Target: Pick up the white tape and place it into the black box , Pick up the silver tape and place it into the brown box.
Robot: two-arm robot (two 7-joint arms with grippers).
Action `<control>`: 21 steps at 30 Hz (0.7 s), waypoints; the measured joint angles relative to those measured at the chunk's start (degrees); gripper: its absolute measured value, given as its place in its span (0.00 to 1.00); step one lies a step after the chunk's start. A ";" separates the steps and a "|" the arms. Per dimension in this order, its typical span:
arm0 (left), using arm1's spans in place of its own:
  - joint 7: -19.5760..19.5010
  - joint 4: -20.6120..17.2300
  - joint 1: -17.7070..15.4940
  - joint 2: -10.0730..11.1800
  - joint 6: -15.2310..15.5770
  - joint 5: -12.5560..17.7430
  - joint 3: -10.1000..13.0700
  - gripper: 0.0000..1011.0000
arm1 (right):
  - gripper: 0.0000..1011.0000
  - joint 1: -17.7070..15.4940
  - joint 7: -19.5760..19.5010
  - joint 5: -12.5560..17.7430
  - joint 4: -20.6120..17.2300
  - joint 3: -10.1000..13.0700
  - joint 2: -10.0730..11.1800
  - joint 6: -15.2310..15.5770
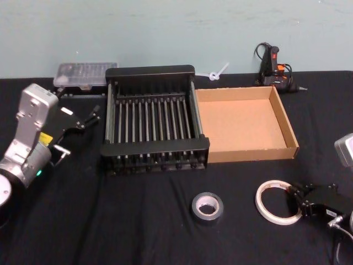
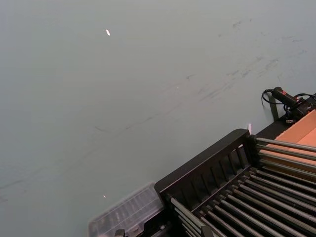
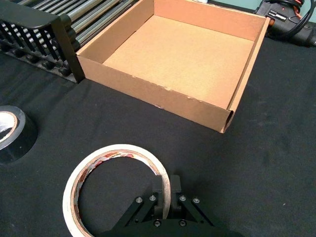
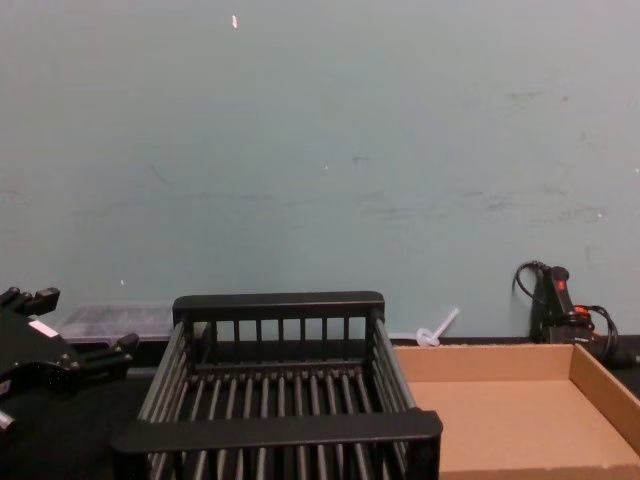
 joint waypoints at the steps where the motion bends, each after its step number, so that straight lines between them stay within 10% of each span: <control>1: 0.00 0.00 0.00 0.00 0.00 0.00 0.00 0.99 | 0.09 0.00 0.00 0.00 0.00 0.00 0.00 0.00; 21: 0.00 0.00 0.00 0.00 0.00 0.00 0.00 0.99 | 0.09 -0.45 0.81 -0.03 -0.72 0.48 0.09 -1.73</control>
